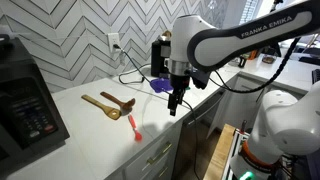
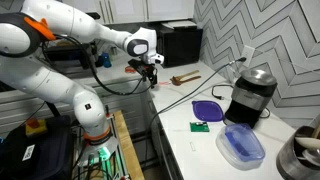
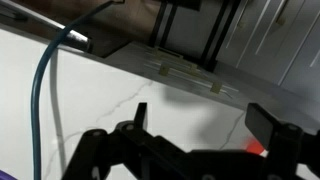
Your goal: Pick up the white object in front of the light blue lid clear bowl and put it in the green packet on the table
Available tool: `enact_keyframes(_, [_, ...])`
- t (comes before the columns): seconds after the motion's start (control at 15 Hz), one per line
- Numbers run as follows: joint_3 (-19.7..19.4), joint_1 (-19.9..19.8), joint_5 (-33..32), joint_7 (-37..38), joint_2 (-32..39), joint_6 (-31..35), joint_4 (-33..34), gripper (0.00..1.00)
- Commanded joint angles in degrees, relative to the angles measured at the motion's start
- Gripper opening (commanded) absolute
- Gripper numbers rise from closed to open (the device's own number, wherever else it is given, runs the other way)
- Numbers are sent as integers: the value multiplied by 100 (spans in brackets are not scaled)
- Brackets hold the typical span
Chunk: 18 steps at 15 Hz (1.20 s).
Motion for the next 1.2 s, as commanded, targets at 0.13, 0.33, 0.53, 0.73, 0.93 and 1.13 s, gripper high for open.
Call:
enact_keyframes(0.13, [3,-4,1,-1,8,-12,9,100])
enact_keyframes(0.33, [-57,-145,48,202,186,60,95,100])
enact_keyframes(0.53, [-163,-563,-12,799,460,183,241,100])
enact_keyframes(0.73, [-312,-988,-58,1220,724,356,414,100])
enact_keyframes(0.93, [-431,-1382,-127,1704,912,596,523,100])
enact_keyframes(1.13, [-532,-1783,-274,2228,1007,836,525,100])
